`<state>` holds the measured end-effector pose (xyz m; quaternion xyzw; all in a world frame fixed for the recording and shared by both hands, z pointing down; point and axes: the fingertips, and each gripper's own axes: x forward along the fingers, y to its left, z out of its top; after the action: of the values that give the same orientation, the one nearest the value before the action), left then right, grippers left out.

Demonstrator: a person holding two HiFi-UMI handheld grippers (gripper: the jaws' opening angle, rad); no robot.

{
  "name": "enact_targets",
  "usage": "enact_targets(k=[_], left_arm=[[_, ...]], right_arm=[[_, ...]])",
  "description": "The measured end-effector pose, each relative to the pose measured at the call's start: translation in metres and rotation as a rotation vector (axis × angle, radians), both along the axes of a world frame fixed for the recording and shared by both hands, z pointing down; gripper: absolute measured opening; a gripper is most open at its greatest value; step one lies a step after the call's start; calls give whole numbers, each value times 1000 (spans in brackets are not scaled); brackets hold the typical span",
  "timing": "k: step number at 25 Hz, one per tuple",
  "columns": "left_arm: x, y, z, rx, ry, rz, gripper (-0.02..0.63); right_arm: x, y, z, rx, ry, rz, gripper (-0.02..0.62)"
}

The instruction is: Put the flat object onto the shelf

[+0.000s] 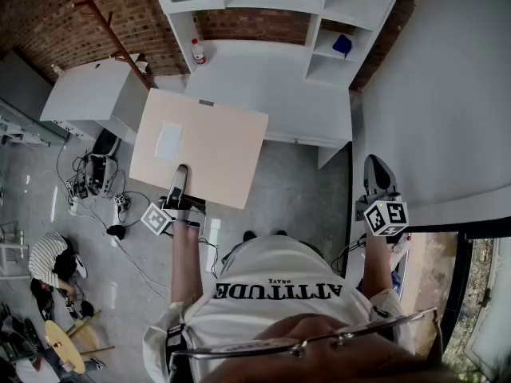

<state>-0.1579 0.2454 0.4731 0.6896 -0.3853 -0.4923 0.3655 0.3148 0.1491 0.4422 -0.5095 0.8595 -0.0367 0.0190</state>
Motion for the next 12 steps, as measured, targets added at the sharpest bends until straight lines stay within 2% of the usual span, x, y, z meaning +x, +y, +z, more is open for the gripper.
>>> enact_targets(k=[12], left_arm=[[-6,4,-1,-5,12,5,295]], right_arm=[[-10,5,-1,-1,-21,-2,26]])
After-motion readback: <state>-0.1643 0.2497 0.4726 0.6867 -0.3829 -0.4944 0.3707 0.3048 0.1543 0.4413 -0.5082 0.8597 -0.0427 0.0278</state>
